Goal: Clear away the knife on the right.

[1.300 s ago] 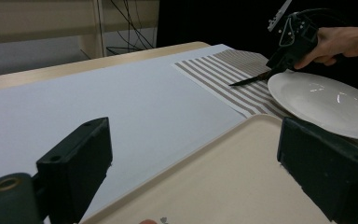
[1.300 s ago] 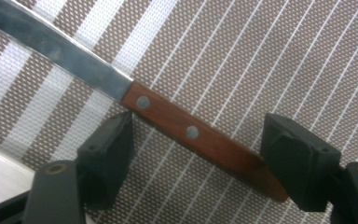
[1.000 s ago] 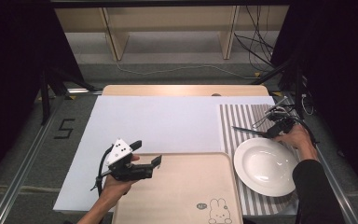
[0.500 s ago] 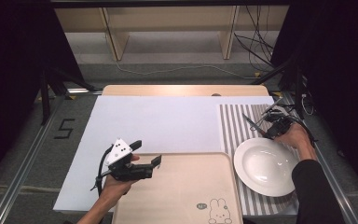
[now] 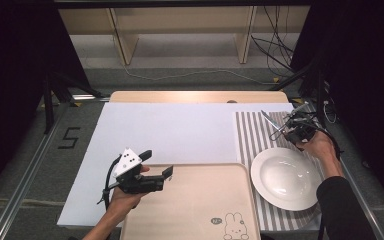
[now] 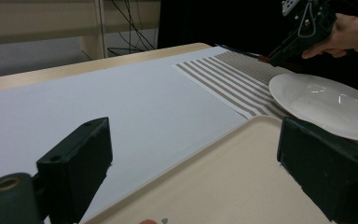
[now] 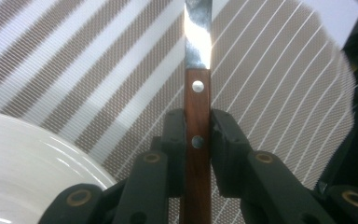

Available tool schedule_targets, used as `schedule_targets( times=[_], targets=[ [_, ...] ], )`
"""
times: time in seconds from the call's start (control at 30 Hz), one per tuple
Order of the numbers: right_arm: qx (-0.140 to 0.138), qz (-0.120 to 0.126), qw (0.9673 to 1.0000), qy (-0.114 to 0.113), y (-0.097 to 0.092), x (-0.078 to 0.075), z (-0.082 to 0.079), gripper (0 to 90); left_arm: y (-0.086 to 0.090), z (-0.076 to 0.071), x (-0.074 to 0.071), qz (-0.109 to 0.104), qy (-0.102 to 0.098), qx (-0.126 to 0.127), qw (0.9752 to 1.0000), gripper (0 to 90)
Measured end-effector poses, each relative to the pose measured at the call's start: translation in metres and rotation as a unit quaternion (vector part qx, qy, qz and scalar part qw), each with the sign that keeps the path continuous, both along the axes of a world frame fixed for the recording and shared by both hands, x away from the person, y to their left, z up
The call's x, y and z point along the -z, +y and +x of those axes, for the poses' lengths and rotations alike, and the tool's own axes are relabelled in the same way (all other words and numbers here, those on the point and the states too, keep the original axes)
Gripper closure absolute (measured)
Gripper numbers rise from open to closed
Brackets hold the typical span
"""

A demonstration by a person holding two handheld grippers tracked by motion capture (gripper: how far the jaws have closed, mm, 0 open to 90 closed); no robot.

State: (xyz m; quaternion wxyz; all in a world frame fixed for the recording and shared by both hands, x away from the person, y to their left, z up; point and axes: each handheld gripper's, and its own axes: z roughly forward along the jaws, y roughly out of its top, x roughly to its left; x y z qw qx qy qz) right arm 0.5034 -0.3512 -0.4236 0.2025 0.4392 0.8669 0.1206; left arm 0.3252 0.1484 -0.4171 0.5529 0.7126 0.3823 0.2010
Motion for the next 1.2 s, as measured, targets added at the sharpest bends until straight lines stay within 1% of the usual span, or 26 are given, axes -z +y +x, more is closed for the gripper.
schedule_targets(
  times=[0.03, 0.07, 0.1, 0.13, 0.17, 0.2, 0.23, 0.27, 0.3, 0.33, 0.37, 0.43, 0.47, 0.5, 0.57, 0.6, 0.63, 0.7, 0.77, 0.8, 0.83, 0.87, 0.9, 1.0, 1.03, 1.2],
  targets=[
    [0.001, 0.002, 1.0000, -0.008, 0.001, -0.003, -0.003, 77.3, 0.000, 0.000, 0.000, 0.000, 0.000, 0.000, 1.0000, 10.1],
    [0.001, 0.002, 1.0000, -0.008, 0.001, -0.003, -0.003, 77.3, 0.000, 0.000, 0.000, 0.000, 0.000, 0.000, 1.0000, 10.1],
    [0.000, 0.008, 0.9997, -0.023, 0.003, -0.009, -0.009, 77.3, 0.000, 0.000, 0.000, 0.000, 0.000, -0.001, 1.0000, 10.1],
    [0.000, 0.008, 0.9997, -0.023, 0.003, -0.009, -0.009, 77.3, 0.000, 0.000, 0.000, 0.000, 0.000, -0.001, 1.0000, 10.2],
    [0.002, 0.018, 0.9992, -0.036, 0.005, -0.014, -0.014, 77.3, 0.000, 0.000, 0.000, 0.000, 0.000, -0.001, 1.0000, 10.1],
    [0.002, 0.018, 0.9992, -0.036, 0.005, -0.014, -0.014, 77.3, 0.000, 0.000, 0.000, 0.000, 0.000, -0.001, 1.0000, 10.2],
    [0.003, 0.027, 0.9983, -0.051, 0.007, -0.020, -0.021, 77.2, 0.000, 0.000, 0.000, 0.000, 0.000, -0.001, 1.0000, 10.2],
    [0.003, 0.027, 0.9983, -0.051, 0.007, -0.020, -0.021, 77.2, 0.000, 0.000, 0.000, 0.000, 0.000, 0.000, 1.0000, 10.2],
    [0.005, 0.038, 0.9970, -0.067, 0.009, -0.026, -0.029, 77.3, 0.000, 0.000, 0.000, 0.001, 0.000, 0.000, 1.0000, 10.2],
    [0.005, 0.038, 0.9970, -0.067, 0.009, -0.026, -0.029, 77.3, 0.000, 0.000, 0.000, 0.001, 0.000, 0.000, 1.0000, 10.2],
    [0.001, 0.051, 0.9952, -0.084, 0.011, -0.031, -0.038, 77.2, 0.000, 0.000, 0.000, 0.002, 0.000, 0.000, 1.0000, 10.2],
    [-0.006, 0.059, 0.9933, -0.098, 0.013, -0.037, -0.047, 77.3, 0.000, 0.000, 0.000, 0.002, 0.000, 0.000, 1.0000, 10.2],
    [-0.006, 0.059, 0.9933, -0.098, 0.013, -0.037, -0.047, 77.3, 0.000, 0.000, 0.000, 0.002, 0.000, 0.000, 1.0000, 10.2],
    [-0.012, 0.068, 0.9919, -0.106, 0.014, -0.041, -0.054, 77.3, 0.000, 0.000, 0.000, 0.002, 0.000, 0.000, 1.0000, 10.2],
    [-0.013, 0.069, 0.9913, -0.111, 0.014, -0.044, -0.058, 77.3, 0.000, 0.000, 0.000, 0.003, -0.001, 0.000, 1.0000, 10.2],
    [-0.014, 0.075, 0.9902, -0.117, 0.015, -0.046, -0.061, 77.2, 0.000, 0.000, -0.001, 0.003, -0.002, 0.001, 1.0000, 10.2],
    [-0.020, 0.091, 0.9880, -0.123, 0.017, -0.049, -0.068, 77.2, 0.000, 0.000, -0.001, 0.003, -0.002, 0.001, 1.0000, 10.2],
    [-0.022, 0.093, 0.9873, -0.127, 0.019, -0.050, -0.073, 77.2, 0.000, -0.001, -0.001, 0.004, -0.003, 0.002, 1.0000, 10.2],
    [-0.022, 0.104, 0.9860, -0.128, 0.020, -0.051, -0.078, 77.2, 0.001, -0.001, -0.001, 0.003, -0.003, 0.002, 1.0000, 10.2],
    [-0.022, 0.104, 0.9860, -0.128, 0.020, -0.051, -0.078, 77.2, 0.001, -0.001, -0.001, 0.003, -0.003, 0.002, 1.0000, 10.2],
    [-0.021, 0.116, 0.9845, -0.130, 0.022, -0.052, -0.083, 77.3, 0.001, -0.001, -0.001, 0.003, -0.005, 0.002, 1.0000, 10.1],
    [-0.021, 0.116, 0.9845, -0.130, 0.022, -0.052, -0.083, 77.3, 0.001, -0.001, -0.001, 0.003, -0.005, 0.002, 1.0000, 10.2],
    [-0.019, 0.129, 0.9825, -0.133, 0.023, -0.053, -0.086, 77.2, 0.001, -0.001, -0.002, 0.002, -0.005, 0.002, 1.0000, 10.2],
    [-0.018, 0.137, 0.9812, -0.135, 0.025, -0.053, -0.091, 77.2, 0.001, -0.001, -0.002, 0.002, -0.005, 0.001, 1.0000, 10.2],
    [-0.018, 0.148, 0.9794, -0.136, 0.028, -0.053, -0.096, 77.2, 0.001, -0.002, -0.002, 0.002, -0.006, 0.001, 1.0000, 10.2],
    [-0.021, 0.164, 0.9773, -0.133, 0.034, -0.051, -0.104, 77.2, 0.002, -0.002, -0.002, 0.002, -0.006, 0.000, 1.0000, 10.2]
  ],
)
